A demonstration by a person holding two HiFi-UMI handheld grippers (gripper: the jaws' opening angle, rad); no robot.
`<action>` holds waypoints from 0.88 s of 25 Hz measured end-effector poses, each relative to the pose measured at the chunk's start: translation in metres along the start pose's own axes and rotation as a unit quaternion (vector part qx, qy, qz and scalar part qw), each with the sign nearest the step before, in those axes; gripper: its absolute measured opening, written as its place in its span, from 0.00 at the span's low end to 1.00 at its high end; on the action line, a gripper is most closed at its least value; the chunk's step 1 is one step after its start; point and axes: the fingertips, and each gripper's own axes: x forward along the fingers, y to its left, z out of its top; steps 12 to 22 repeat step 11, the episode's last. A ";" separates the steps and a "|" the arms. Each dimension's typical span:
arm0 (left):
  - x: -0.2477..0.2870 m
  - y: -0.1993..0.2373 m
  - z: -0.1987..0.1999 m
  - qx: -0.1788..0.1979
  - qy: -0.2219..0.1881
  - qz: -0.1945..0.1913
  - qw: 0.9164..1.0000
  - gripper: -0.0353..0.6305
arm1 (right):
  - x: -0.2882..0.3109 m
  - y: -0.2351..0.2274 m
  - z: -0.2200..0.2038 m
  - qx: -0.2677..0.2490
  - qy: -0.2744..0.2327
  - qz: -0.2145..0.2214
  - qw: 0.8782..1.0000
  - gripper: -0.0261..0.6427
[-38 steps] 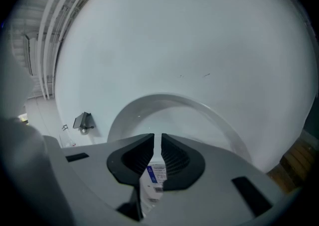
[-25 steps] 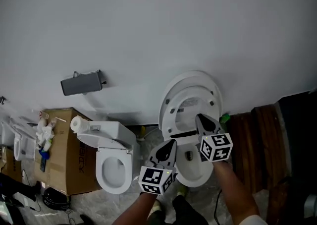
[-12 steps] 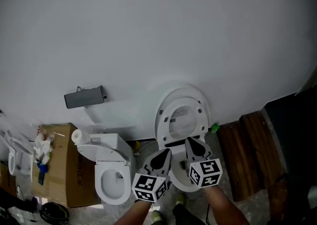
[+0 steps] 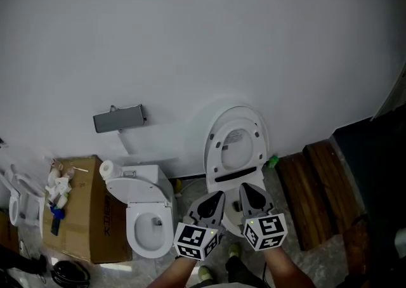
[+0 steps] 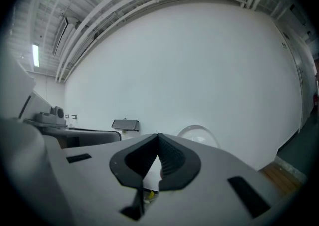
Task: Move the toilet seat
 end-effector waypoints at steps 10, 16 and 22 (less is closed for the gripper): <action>-0.055 -0.010 0.012 0.009 -0.014 -0.013 1.000 0.06 | -0.038 0.048 0.003 -0.010 -0.012 -0.009 1.000 0.06; -0.059 -0.011 0.013 0.009 -0.015 -0.014 1.000 0.06 | -0.041 0.052 0.003 -0.011 -0.012 -0.010 1.000 0.06; -0.059 -0.011 0.013 0.009 -0.015 -0.014 1.000 0.06 | -0.041 0.052 0.003 -0.011 -0.012 -0.010 1.000 0.06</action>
